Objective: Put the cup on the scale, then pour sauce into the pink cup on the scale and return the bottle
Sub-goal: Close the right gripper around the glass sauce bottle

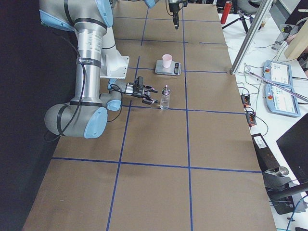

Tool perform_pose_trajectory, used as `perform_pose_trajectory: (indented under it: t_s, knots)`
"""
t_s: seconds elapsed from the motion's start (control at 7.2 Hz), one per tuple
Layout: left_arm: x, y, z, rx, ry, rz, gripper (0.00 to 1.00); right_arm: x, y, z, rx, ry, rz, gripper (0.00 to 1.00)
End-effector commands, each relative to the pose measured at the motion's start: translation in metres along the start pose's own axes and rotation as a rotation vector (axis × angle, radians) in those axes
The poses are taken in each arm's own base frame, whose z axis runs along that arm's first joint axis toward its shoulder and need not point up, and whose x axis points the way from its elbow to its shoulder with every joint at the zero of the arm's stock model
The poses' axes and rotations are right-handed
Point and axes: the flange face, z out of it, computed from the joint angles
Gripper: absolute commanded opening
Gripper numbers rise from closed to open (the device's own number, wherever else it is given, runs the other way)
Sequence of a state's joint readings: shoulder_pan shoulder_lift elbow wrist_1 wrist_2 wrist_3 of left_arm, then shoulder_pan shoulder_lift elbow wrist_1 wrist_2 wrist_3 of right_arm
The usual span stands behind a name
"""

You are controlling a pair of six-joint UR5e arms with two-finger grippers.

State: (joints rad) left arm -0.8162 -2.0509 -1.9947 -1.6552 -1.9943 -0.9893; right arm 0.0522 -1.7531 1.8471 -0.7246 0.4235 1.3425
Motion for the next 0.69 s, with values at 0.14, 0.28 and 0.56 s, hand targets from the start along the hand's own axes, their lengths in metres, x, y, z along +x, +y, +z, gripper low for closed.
perform_pose_trajectory:
  t_s: [0.14,0.28,0.56]
  knots:
    - [-0.001,0.001,0.002,-0.003,-0.002,-0.001,0.61,-0.005,-0.013,0.017,-0.018,0.012,0.014,0.93]
    - [0.001,0.001,0.002,-0.004,-0.001,0.001,0.61,-0.003,-0.016,0.021,-0.022,0.017,0.020,0.93]
    - [0.001,0.001,0.002,-0.004,-0.001,0.001,0.61,-0.002,-0.022,0.028,-0.033,0.024,0.010,0.93]
